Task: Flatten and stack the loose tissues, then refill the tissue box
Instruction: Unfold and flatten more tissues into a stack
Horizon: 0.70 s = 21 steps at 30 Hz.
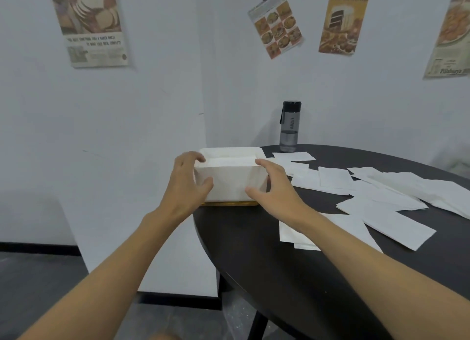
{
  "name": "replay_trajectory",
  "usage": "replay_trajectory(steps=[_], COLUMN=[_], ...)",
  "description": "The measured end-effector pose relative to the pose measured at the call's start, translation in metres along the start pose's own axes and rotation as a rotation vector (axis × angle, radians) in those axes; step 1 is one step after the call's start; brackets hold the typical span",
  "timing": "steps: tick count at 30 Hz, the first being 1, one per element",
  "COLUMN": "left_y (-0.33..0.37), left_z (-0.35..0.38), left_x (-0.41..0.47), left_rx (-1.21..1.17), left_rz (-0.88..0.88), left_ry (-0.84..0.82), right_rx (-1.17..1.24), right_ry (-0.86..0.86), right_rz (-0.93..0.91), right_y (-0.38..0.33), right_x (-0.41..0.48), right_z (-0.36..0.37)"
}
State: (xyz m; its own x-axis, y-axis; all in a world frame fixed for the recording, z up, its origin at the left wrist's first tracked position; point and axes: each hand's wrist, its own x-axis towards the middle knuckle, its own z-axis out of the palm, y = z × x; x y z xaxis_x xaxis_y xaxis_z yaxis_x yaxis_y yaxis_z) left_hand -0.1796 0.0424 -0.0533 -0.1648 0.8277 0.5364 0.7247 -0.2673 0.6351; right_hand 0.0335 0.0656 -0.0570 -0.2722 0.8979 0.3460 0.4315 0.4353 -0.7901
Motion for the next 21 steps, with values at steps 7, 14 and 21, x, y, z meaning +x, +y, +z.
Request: replay_trajectory(steps=[7,14,21], left_y=[0.088,0.097,0.112], left_z=[0.053,0.122,0.127], left_x=[-0.024,-0.040,-0.041], left_rx=[0.048,0.206,0.238], left_rz=[0.473,0.398,0.491], left_ry=[-0.256,-0.809,-0.870], right_rx=[-0.387,-0.525,-0.473], right_ry=[-0.003,-0.078,0.022], right_rz=[0.101,0.212,0.169], right_y=[0.030,0.063,0.072], right_x=[-0.036,-0.091,-0.104], right_z=[-0.069,-0.119,-0.143])
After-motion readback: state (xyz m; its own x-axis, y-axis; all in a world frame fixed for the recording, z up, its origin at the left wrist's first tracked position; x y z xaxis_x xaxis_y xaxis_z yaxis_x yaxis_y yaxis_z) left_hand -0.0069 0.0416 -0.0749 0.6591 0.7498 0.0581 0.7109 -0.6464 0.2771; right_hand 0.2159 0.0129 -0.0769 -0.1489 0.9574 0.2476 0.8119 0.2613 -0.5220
